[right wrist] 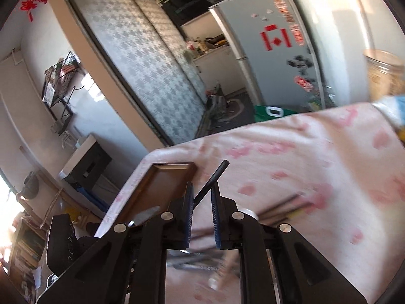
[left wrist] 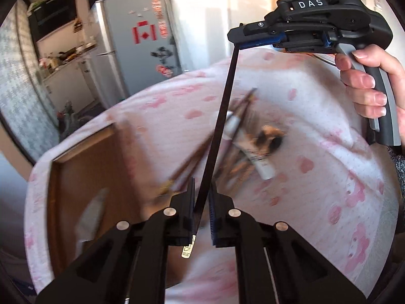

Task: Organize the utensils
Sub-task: 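Carry the chopstick with the left tool into the tray and release it, then return the left tool to the pile and grasp another dark chopstick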

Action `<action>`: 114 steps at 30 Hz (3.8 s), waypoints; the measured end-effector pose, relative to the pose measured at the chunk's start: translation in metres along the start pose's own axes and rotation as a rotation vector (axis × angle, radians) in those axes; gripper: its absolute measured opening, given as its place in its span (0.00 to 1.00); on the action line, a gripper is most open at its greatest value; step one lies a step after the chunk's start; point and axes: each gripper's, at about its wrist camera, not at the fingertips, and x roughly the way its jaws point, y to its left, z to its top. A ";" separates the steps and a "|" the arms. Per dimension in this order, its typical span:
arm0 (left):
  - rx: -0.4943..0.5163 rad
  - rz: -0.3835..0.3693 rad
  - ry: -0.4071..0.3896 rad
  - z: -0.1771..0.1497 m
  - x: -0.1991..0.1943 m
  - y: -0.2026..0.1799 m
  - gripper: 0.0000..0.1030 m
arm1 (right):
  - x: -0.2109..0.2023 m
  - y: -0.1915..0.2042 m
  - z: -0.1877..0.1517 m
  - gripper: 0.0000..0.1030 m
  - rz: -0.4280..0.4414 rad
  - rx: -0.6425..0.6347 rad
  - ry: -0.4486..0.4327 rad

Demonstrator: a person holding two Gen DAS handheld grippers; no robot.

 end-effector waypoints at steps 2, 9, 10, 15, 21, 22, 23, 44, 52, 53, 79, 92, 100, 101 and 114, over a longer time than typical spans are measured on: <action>-0.022 0.037 0.008 -0.004 -0.005 0.019 0.11 | 0.020 0.014 0.007 0.13 0.032 -0.009 0.023; -0.111 0.145 0.035 -0.026 -0.023 0.078 0.12 | 0.086 0.061 0.019 0.13 0.103 -0.052 0.089; -0.118 0.154 0.042 -0.028 -0.023 0.083 0.12 | 0.092 0.066 0.019 0.13 0.106 -0.056 0.096; -0.172 0.172 0.070 -0.044 -0.022 0.112 0.12 | 0.128 0.084 0.019 0.13 0.130 -0.057 0.128; -0.173 0.183 0.096 -0.050 -0.013 0.125 0.12 | 0.155 0.088 0.011 0.13 0.135 -0.050 0.161; -0.177 0.183 0.098 -0.049 -0.011 0.127 0.12 | 0.158 0.090 0.010 0.13 0.127 -0.055 0.161; -0.179 0.179 0.098 -0.049 -0.010 0.129 0.12 | 0.161 0.091 0.008 0.13 0.129 -0.056 0.164; -0.105 0.193 0.040 -0.040 -0.050 0.090 0.62 | 0.201 0.093 -0.030 0.63 0.083 -0.025 0.274; -0.073 0.122 0.009 -0.032 -0.043 0.058 0.64 | 0.115 0.062 -0.019 0.72 0.042 -0.066 0.204; -0.066 0.114 0.006 -0.031 -0.042 0.053 0.64 | 0.097 0.050 -0.017 0.72 0.027 -0.056 0.180; 0.025 -0.035 0.021 -0.003 0.030 -0.018 0.64 | 0.013 -0.132 -0.035 0.42 -0.212 0.270 0.051; 0.018 -0.021 0.022 0.013 0.050 -0.004 0.64 | 0.006 -0.119 -0.027 0.19 -0.257 0.157 0.009; 0.003 -0.025 0.044 0.034 0.074 -0.004 0.43 | -0.026 -0.077 -0.021 0.16 -0.186 0.024 -0.078; 0.004 -0.025 0.043 0.035 0.076 -0.004 0.42 | -0.028 -0.072 -0.021 0.15 -0.180 0.009 -0.083; 0.006 -0.017 0.015 0.045 0.047 -0.004 0.18 | -0.039 -0.046 -0.006 0.14 -0.123 -0.002 -0.115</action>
